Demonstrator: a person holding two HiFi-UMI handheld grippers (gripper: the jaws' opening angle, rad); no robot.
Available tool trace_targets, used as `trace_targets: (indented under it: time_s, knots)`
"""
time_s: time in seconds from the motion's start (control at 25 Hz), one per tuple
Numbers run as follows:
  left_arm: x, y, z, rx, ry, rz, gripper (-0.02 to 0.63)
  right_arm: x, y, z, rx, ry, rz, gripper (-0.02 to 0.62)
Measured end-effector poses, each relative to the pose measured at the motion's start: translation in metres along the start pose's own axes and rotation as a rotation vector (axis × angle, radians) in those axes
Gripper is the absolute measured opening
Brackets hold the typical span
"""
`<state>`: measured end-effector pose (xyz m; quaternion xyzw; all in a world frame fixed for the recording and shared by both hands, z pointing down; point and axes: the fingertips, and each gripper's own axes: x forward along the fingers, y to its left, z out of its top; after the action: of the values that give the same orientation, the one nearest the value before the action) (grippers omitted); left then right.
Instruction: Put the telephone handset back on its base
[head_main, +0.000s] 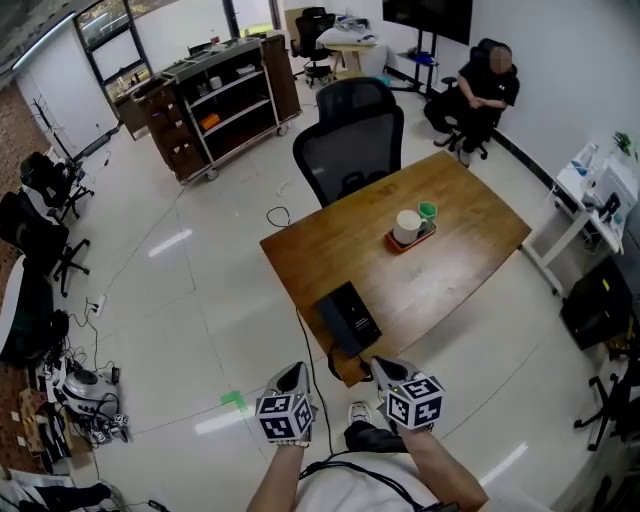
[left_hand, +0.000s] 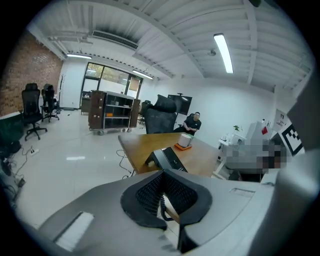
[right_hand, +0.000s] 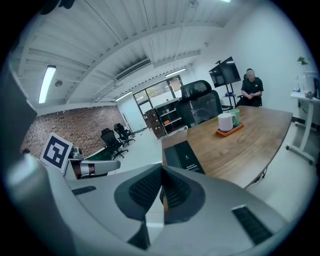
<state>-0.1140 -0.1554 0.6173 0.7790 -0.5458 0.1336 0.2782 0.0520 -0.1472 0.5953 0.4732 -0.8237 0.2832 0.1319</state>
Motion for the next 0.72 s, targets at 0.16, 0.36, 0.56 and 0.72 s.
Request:
trace_targets:
  time_s: [0.16, 0.36, 0.56, 0.72]
  knots:
    - [-0.005, -0.008, 0.000, -0.002, -0.006, -0.021, 0.003, -0.013, 0.001, -0.001, -0.009, -0.018, -0.024, 0.003]
    - [-0.018, -0.014, 0.001, -0.010, -0.023, -0.038, 0.003, -0.026, 0.010, -0.002, -0.020, -0.035, -0.033, 0.003]
    - [-0.035, -0.012, -0.008, -0.017, -0.027, -0.041, 0.003, -0.038, 0.023, -0.009, -0.030, -0.045, -0.035, 0.003]
    - [-0.044, -0.015, -0.011, -0.016, -0.032, -0.044, 0.003, -0.047, 0.028, -0.014, -0.035, -0.050, -0.037, 0.003]
